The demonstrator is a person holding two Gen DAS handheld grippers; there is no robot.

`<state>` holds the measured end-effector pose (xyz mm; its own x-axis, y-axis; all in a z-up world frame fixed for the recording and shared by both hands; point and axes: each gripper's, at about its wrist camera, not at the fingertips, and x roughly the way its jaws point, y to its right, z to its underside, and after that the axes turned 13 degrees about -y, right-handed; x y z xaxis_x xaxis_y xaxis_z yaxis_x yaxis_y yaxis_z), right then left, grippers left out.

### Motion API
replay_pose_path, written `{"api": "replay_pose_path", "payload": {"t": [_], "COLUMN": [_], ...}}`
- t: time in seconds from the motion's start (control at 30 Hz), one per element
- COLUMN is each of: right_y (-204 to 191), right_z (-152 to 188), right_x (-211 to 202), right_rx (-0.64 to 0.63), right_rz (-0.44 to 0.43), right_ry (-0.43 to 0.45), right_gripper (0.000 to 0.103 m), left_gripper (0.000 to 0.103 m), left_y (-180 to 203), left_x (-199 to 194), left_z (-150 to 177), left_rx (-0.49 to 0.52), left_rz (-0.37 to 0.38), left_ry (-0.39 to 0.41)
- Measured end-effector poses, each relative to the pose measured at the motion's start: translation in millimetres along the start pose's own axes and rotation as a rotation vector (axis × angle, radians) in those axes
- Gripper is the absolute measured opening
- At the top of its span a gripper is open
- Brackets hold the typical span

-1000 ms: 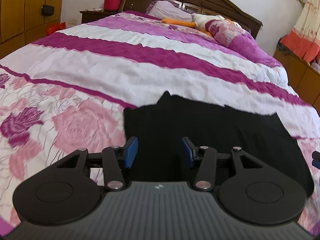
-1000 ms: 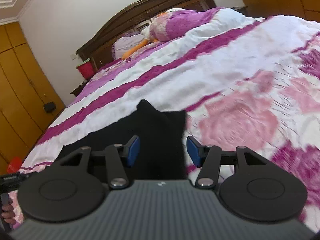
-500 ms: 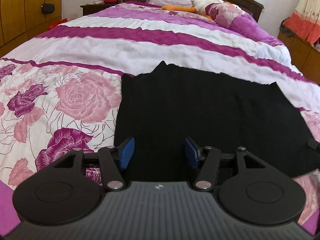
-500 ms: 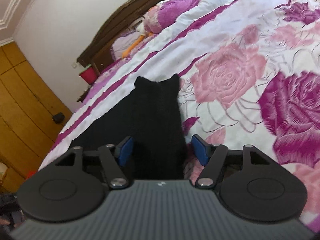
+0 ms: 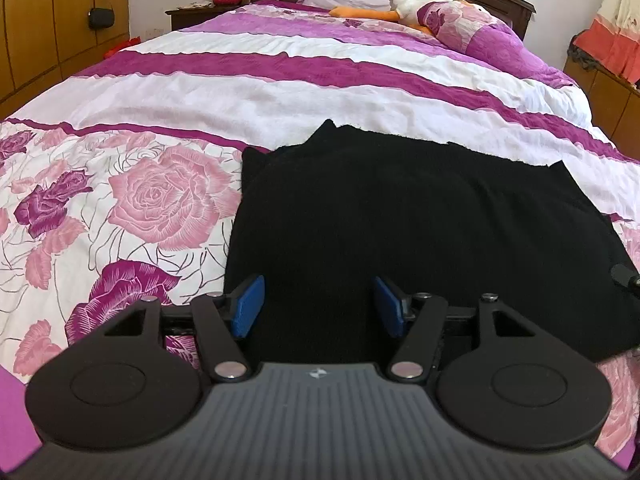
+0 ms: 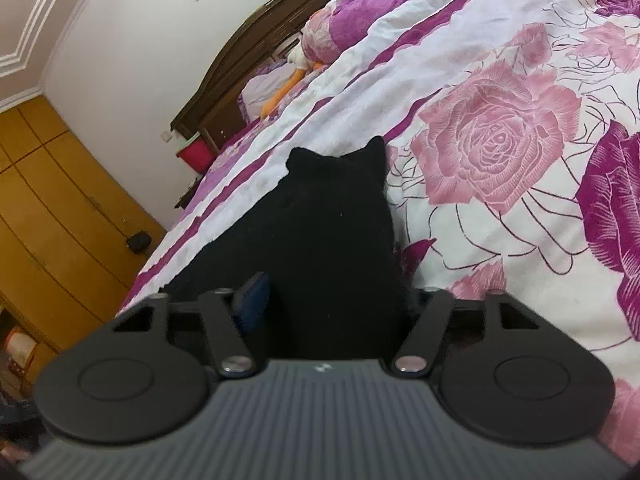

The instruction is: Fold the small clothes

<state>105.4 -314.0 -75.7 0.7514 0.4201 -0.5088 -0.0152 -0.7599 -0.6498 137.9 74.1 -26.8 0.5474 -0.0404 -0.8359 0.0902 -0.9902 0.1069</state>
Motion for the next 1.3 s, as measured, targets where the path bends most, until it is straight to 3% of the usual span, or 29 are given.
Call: {"api": "replay_pose_path", "payload": {"t": [0.03, 0.13, 1.3], "right_y": [2.4, 12.6, 23.0], "right_z": [0.0, 1.6, 4.4], "right_x": [1.0, 1.5, -1.7], "right_rx": [0.014, 0.067, 0.074], "right_rz": [-0.007, -0.061, -0.098], "right_ry": [-0.001, 0.004, 0.003], "right_gripper": [0.035, 0.026, 0.028], "left_gripper": [0.066, 0.067, 0.067], "left_y": [-0.2, -0.8, -1.6], "left_x": [0.0, 0.2, 0.9], "left_z": [-0.1, -0.5, -2.4], "left_rx": [0.0, 0.002, -0.002], "left_rz": [0.001, 0.002, 0.002], "left_ry": [0.0, 0.0, -0.005]}}
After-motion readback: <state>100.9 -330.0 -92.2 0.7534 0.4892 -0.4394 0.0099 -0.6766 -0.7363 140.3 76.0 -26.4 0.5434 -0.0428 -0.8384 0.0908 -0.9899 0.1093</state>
